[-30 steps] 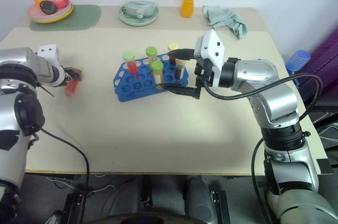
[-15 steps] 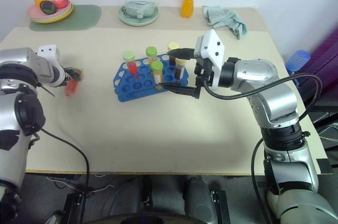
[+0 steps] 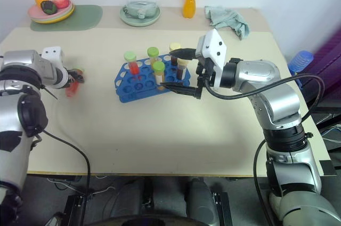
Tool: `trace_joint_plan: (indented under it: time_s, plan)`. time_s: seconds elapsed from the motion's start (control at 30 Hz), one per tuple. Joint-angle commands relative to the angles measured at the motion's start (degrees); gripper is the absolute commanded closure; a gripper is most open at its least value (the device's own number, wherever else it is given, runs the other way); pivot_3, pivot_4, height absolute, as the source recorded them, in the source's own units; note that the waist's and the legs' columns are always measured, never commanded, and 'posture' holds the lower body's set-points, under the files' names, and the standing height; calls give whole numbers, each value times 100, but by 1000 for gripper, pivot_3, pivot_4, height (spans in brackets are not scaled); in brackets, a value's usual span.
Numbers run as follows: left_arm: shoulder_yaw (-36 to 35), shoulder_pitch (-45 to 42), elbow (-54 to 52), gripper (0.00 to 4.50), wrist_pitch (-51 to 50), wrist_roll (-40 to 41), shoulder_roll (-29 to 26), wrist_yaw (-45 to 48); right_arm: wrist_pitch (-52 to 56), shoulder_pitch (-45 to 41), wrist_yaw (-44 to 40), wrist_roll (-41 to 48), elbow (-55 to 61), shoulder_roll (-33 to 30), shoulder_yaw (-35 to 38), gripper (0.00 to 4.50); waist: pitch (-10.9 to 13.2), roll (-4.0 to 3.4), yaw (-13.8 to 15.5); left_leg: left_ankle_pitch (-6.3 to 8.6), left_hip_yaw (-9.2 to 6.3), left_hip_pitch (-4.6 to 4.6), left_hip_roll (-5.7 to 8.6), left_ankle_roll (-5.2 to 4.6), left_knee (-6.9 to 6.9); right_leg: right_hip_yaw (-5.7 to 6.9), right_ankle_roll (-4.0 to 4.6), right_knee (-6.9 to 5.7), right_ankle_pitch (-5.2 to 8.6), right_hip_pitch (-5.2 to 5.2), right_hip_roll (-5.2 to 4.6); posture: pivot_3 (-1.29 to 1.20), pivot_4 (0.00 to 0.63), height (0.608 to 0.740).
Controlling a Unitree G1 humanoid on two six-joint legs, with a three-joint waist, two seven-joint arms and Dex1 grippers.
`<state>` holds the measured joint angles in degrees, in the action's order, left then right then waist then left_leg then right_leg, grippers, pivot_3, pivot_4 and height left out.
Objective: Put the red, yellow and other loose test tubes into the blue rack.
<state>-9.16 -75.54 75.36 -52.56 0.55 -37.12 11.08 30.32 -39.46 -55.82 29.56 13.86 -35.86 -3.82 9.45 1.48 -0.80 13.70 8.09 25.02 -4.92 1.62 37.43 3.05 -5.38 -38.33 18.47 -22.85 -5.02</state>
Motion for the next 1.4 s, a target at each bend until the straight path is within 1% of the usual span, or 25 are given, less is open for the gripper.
trace_joint_plan:
  time_s: [0.03, 0.3, 0.37, 0.4, 0.5, 0.53, 0.8, 0.9, 1.0, 1.03, 1.1, 1.17, 1.2, 1.23, 1.27, 1.3, 1.37, 1.4]
  plan:
    - [149, -277, -9, 740, 195, -178, 1, 81, -11, -44, 63, 82, 250, -4, 177, 41, 0, 0, -1, 0, 0, 0, 0, 0, 0, 0, 0, -1, 0, 0, 0, 0, 150, 740]
    - [376, -395, 41, 740, 301, -388, 128, 308, -4, 20, 164, 93, 321, 13, 183, 41, 0, 0, -18, 0, -1, 4, 0, 0, 3, 2, 0, -3, 0, -4, 1, 0, 150, 740]
    - [402, -391, 48, 1285, 301, -407, 124, 339, 4, 35, 187, 102, 341, 12, 185, 0, 0, 0, -18, 0, -1, 4, -1, 0, 3, 2, 0, -7, 0, -6, 1, 0, 150, 740]
    - [416, -385, 52, 1646, 287, -417, 118, 356, 8, 39, 198, 105, 348, 11, 187, 0, 0, 0, -16, 0, 0, 4, -1, 0, 3, 1, 0, -7, 0, -6, 1, 0, 150, 740]
    - [430, -340, 60, 3185, 278, -449, 92, 349, 9, 55, 211, 115, 349, 5, 196, 0, 0, 0, -8, 0, -1, 5, -1, 0, 4, 1, 0, -7, 0, -6, 1, 0, 150, 740]
    - [431, -328, 60, 3572, 284, -464, 81, 360, 8, 58, 219, 114, 351, 8, 190, 0, 0, 0, -7, 0, -1, 5, -1, 0, 4, 1, 0, -7, 0, -6, 1, 0, 150, 740]
    - [409, -267, 20, 3572, 173, -459, -56, 573, -54, -2, 216, 69, 241, 35, 133, 0, 0, 0, -16, 0, -1, 5, -1, 0, 4, 1, 0, -7, 0, -6, 1, 0, 150, 740]
    - [336, -237, -90, 3572, -67, -345, -222, 883, -67, 12, 214, 52, 252, 16, 149, 0, 0, 0, -28, 0, -1, 5, -1, 0, 4, 1, 0, -8, 0, -7, 1, 0, 150, 740]
    - [424, -43, -518, 3572, -383, -212, -467, 1722, -50, 73, 246, 55, 312, -17, 196, 0, 0, 0, -30, 0, -1, 5, -1, 0, 4, 1, 0, -10, 0, -9, 1, 0, 150, 740]
    - [465, 76, -768, 3572, -578, -137, -553, 2055, -46, 92, 257, 53, 330, -23, 202, 0, 0, 0, -28, 0, -1, 5, -1, 0, 4, 1, 0, -11, 0, -9, 1, 0, 150, 740]
    - [95, 1116, -2596, 3572, -482, 348, -722, 2470, -35, 139, 264, 69, 357, -48, 237, 0, -2, -5, -41, 0, -1, 8, -1, 0, 2, 1, 0, -9, 0, -9, 0, 0, 150, 740]
    - [-667, 2351, -4941, 3572, -1248, 1202, -753, 2837, -29, 139, 281, 72, 345, -49, 255, 0, -2, -5, -70, 0, -5, 14, -5, 0, 5, -1, 0, -26, 0, -18, -1, 0, 150, 740]
    - [-1142, 2955, -6015, 3572, -1535, 1667, -645, 3011, -42, 137, 283, 69, 320, -48, 268, 0, -1, -3, -72, 0, -9, 20, -6, 0, 5, -4, 0, -39, 0, -28, -3, 0, 150, 740]
    - [-1635, 3432, -6790, 3572, -1519, 2156, -443, 3196, -52, 128, 290, 62, 288, -39, 270, 0, -1, -3, -62, 0, -23, 33, -6, 0, 23, -1, 0, -57, 0, -36, -3, 0, 150, 740]
    - [-2059, 3914, -7487, 3572, -1163, 2548, -227, 3397, -54, 140, 282, 71, 280, -51, 291, 0, 0, -3, -41, 0, -32, 39, -10, 0, 53, -1, 0, -66, 0, -43, -3, 0, 150, 740]
    - [-2339, 4238, -7962, 3572, -936, 2758, -60, 3416, -48, 149, 272, 81, 274, -61, 304, 0, -1, -3, -27, 0, -35, 40, -9, 0, 53, 0, 0, -71, 0, -42, -3, 0, 150, 740]
    - [-3082, 4258, -8565, 3572, -951, 3583, 420, 3244, 9, 231, 236, 149, 336, -136, 385, 0, 0, -1, 5, 2, -35, 43, -10, -4, 62, 1, 0, -69, 0, -36, -3, 0, 150, 740]
    - [-3314, 4204, -8740, 3572, -829, 3869, 580, 3161, 32, 239, 237, 153, 337, -151, 392, 0, 1, 1, 17, 2, -33, 43, -9, -4, 72, 3, 0, -73, 0, -32, -1, 0, 150, 740]
